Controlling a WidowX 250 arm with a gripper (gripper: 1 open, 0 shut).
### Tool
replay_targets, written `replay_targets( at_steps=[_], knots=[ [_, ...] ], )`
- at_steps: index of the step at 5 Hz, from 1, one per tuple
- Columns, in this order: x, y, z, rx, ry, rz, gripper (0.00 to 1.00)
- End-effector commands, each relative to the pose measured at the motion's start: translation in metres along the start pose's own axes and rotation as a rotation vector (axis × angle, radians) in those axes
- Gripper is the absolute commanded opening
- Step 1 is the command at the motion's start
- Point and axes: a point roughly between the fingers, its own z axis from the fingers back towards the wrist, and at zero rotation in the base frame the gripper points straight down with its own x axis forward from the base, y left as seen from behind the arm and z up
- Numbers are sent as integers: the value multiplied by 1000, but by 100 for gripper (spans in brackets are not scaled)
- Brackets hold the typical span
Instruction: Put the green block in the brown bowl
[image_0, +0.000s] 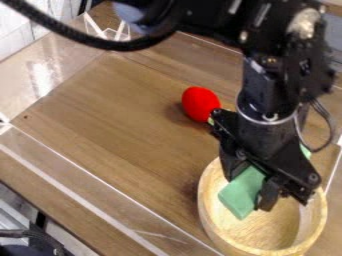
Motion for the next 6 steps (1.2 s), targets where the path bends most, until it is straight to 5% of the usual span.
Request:
replay_targets(
  at_steps=[1, 2, 4, 6],
  knots=[
    [4, -7, 3, -44, -51, -16, 0],
    [-3, -10, -11, -81, -43, -44, 0],
    [20, -13, 12, -71, -19, 5, 0],
    [-15, -49, 19, -94, -32, -24, 0]
  ],
)
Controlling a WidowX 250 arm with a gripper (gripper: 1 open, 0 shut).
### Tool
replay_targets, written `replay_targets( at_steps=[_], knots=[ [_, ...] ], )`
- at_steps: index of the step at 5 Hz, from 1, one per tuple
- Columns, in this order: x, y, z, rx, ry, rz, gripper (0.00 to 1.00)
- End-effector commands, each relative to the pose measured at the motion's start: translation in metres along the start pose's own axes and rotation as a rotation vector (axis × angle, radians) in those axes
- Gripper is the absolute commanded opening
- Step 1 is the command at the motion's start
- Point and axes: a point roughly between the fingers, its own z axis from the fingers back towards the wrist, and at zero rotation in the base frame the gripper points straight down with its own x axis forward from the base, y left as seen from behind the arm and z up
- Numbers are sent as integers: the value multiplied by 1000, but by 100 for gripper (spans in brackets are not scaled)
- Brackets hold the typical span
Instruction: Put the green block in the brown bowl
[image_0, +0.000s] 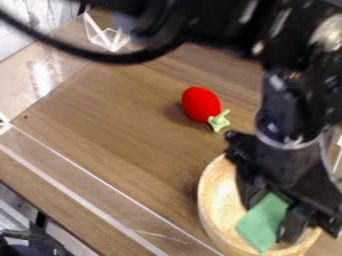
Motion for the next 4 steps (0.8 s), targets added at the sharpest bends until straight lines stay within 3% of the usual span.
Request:
replay_targets(
  at_steps=[1, 2, 4],
  knots=[
    [7, -7, 20, 3, -49, -9, 0],
    [12, 8, 23, 24, -37, 22, 100],
    [18, 37, 23, 45, -13, 32, 100]
  ],
)
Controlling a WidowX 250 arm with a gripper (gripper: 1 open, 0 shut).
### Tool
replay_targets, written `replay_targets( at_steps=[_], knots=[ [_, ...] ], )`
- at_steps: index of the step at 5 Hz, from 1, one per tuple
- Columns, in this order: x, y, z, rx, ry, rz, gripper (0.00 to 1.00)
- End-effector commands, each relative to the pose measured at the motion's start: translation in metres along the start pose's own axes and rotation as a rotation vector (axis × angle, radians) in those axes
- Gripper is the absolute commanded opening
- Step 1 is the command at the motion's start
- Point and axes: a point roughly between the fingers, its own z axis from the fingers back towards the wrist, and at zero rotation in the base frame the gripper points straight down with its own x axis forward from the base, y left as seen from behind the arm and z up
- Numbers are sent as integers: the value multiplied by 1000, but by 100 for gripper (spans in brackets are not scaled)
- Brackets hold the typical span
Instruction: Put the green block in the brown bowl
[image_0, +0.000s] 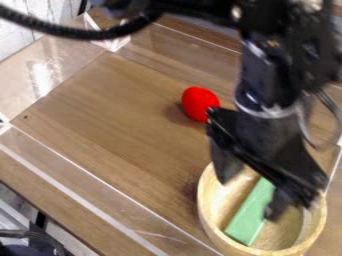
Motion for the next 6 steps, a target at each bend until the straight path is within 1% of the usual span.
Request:
replay_targets(
  at_steps=[1, 2, 4, 6],
  knots=[
    [23, 1, 28, -7, -33, -47, 100],
    [34, -4, 35, -15, -34, -91, 100],
    [41, -9, 10, -34, -26, -201, 100],
    [47, -2, -3, -47, -17, -260, 100]
  ],
)
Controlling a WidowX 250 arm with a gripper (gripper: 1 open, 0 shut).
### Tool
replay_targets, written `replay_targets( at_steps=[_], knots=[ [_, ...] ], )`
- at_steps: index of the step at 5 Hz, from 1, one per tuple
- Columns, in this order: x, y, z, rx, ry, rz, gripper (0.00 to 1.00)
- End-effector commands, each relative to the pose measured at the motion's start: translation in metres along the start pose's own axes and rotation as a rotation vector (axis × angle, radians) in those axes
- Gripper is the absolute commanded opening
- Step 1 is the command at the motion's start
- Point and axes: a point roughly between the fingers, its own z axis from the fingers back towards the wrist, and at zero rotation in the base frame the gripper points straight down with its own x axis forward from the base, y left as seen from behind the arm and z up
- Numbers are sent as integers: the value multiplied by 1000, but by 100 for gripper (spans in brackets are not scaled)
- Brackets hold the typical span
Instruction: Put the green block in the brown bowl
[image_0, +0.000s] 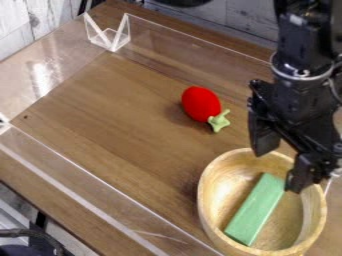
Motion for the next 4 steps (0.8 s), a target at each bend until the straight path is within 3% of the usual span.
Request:
replay_targets(
  at_steps=[1, 4],
  knots=[
    [6, 3, -1, 0, -28, -10, 100],
    [2, 9, -17, -7, -30, -14, 100]
  ],
)
